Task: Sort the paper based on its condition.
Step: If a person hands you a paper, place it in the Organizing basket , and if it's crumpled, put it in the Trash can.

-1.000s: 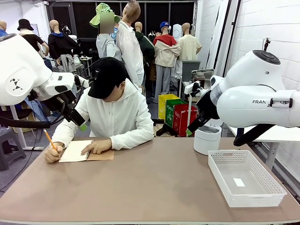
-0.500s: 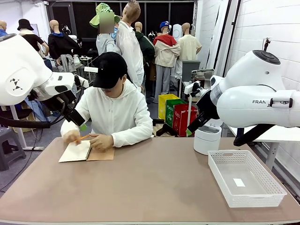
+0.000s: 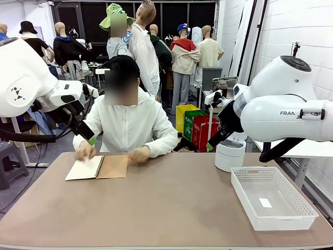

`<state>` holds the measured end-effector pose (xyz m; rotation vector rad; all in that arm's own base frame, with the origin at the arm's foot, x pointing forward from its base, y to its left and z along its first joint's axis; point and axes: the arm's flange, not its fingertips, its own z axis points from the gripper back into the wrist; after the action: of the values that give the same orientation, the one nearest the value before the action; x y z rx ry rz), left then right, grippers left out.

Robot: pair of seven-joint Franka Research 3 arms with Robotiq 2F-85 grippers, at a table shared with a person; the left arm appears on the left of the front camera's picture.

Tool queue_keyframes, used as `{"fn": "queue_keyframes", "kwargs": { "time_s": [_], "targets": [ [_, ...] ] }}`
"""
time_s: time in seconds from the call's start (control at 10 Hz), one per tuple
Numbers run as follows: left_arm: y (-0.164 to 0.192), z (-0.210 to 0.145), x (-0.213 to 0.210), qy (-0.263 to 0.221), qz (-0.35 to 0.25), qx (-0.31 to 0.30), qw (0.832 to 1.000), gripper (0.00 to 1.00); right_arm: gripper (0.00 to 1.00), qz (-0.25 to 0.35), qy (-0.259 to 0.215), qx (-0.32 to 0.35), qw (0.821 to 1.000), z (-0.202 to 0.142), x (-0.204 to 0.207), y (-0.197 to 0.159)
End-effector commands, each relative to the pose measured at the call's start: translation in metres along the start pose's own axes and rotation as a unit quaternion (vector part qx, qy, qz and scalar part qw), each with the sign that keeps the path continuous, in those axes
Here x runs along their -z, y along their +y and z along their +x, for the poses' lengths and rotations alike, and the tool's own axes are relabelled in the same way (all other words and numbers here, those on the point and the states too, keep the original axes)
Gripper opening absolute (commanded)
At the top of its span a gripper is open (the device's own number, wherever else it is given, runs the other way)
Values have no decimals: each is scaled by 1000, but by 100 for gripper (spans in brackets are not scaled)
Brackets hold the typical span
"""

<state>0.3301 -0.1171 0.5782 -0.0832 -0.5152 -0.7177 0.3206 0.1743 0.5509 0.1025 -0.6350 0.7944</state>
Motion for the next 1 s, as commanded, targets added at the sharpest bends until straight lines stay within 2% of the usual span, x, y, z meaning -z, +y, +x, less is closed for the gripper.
{"fn": "queue_keyframes", "kwargs": {
  "time_s": [0.0,0.9],
  "targets": [
    [-1,0,-1,-3,-9,4,1000,100,100,2,0,0,1000,0,0,0],
    [-1,0,-1,-3,-9,4,1000,100,100,2,0,0,1000,0,0,0]
  ]
}}
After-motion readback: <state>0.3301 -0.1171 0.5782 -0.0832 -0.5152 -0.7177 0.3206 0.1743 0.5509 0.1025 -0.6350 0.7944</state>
